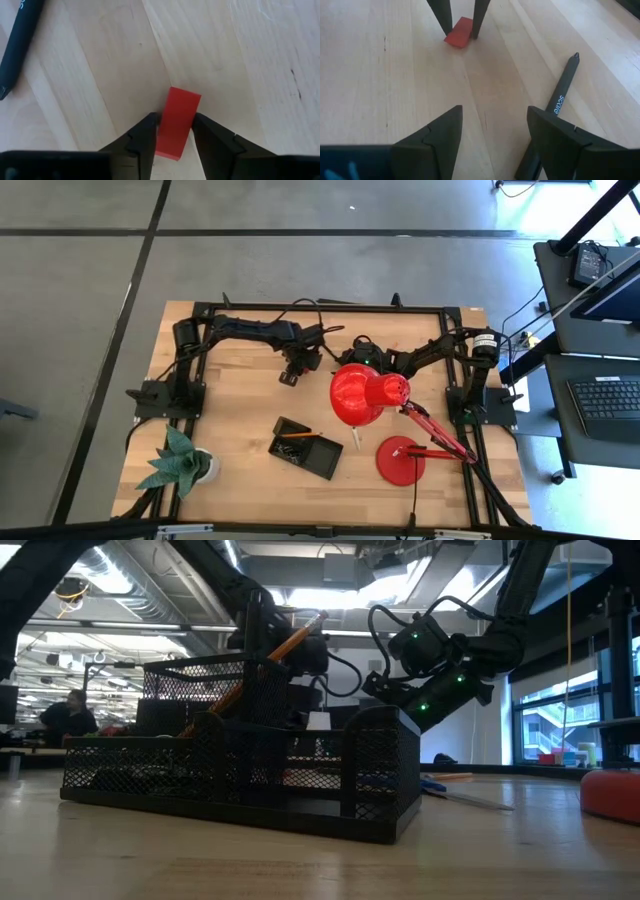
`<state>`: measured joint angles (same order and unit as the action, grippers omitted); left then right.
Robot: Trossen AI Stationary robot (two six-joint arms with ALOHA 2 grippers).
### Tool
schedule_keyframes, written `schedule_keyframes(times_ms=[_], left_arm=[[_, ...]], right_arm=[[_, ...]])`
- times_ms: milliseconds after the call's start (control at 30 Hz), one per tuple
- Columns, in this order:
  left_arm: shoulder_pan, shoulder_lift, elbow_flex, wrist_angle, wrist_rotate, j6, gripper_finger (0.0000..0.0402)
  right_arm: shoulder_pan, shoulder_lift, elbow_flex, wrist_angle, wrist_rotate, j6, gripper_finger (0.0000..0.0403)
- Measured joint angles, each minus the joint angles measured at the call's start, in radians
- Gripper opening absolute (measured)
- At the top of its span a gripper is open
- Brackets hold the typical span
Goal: Pick and place office supplies into organizer
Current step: Put the red eraser into the desk organizer
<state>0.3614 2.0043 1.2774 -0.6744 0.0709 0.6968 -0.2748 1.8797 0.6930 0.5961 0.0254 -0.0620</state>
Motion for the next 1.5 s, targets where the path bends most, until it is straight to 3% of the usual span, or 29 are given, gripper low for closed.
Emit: schedule_keyframes(times_ms=[467, 667, 1000, 1133, 1233, 1500], left_arm=[[-0.001, -0.002, -0.01, 0.011, 0.003, 0.004, 0.0073], [-0.001, -0.03, 0.035, -0.086, 0.006, -0.018, 0.0069], [-0.014, -0.25, 0.049, -0.151, 0.029, -0.092, 0.0068], [-0.044, -0.359, 0.05, -0.175, 0.1, -0.198, 0.0068], [-0.087, -0.443, 0.05, -0.178, 0.16, -0.258, 0.0068], [-0.279, -0.582, 0.051, -0.198, 0.16, -0.388, 0.0068]], right_arm=[[0.0, 0.0, 0.0, 0.0, 0.0, 0.0, 0.0225], [0.0, 0.0, 0.0, 0.0, 0.0, -0.001, 0.0225], [0.0, 0.0, 0.0, -0.002, 0.0, 0.0, 0.0225], [0.0, 0.0, 0.0, -0.001, 0.0, 0.0, 0.0225], [0.0, 0.0, 0.0, 0.0, 0.0, 0.002, 0.0225], [0.0, 0.0, 0.0, 0.005, 0.0, 0.005, 0.0225]])
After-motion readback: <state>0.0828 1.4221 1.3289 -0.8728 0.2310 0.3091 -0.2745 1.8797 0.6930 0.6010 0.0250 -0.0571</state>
